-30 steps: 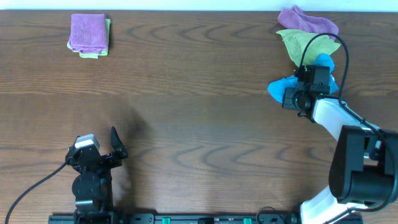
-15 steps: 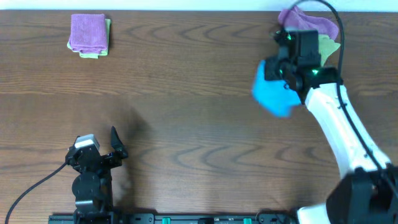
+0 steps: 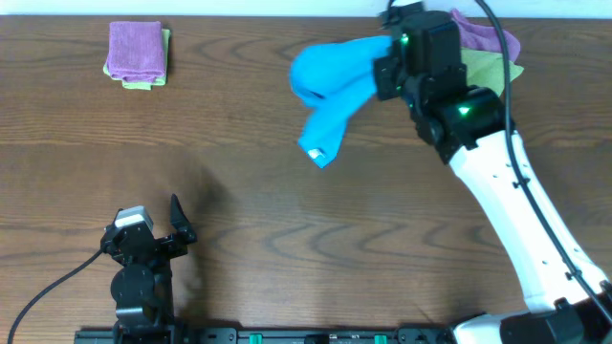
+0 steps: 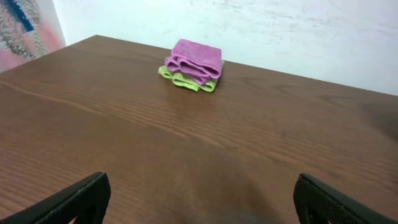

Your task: Fold the cloth

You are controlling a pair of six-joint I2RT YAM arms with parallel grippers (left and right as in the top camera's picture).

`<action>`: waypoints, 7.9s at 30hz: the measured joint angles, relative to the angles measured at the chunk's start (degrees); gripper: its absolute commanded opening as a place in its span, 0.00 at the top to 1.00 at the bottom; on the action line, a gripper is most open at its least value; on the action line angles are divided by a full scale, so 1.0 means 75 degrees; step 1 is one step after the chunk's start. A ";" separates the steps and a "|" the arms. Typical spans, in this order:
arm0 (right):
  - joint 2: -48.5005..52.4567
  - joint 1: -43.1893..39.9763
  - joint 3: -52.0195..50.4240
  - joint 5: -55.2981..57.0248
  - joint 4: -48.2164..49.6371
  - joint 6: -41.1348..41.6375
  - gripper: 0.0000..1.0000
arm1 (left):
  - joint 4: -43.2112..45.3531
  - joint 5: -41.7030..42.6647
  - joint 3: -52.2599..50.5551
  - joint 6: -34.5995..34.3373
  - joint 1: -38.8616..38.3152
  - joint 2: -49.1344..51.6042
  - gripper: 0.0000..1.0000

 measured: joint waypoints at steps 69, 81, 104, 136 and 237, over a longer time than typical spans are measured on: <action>0.3168 -0.2532 -0.1617 -0.5371 -0.0775 0.0035 0.20 | 0.0000 0.0000 0.0000 0.0000 0.0000 0.0000 0.05; 0.3497 -0.2661 -0.1617 -0.5333 -0.0749 0.0070 0.25 | 0.0000 0.0000 0.0000 0.0000 0.0000 0.0000 0.05; 0.3596 -0.2911 -0.1617 -0.5761 -0.0501 0.0300 0.55 | 0.0000 0.0000 0.0000 0.0000 0.0000 0.0000 0.05; 0.3722 -0.2600 -0.1620 -0.5977 -0.0146 0.0688 0.49 | 0.0000 0.0000 0.0000 0.0000 0.0000 0.0000 0.04; 0.2946 -0.1230 -0.1719 -0.4561 -0.0764 -0.0064 0.32 | 0.0000 0.0000 0.0000 0.0000 0.0000 0.0000 0.04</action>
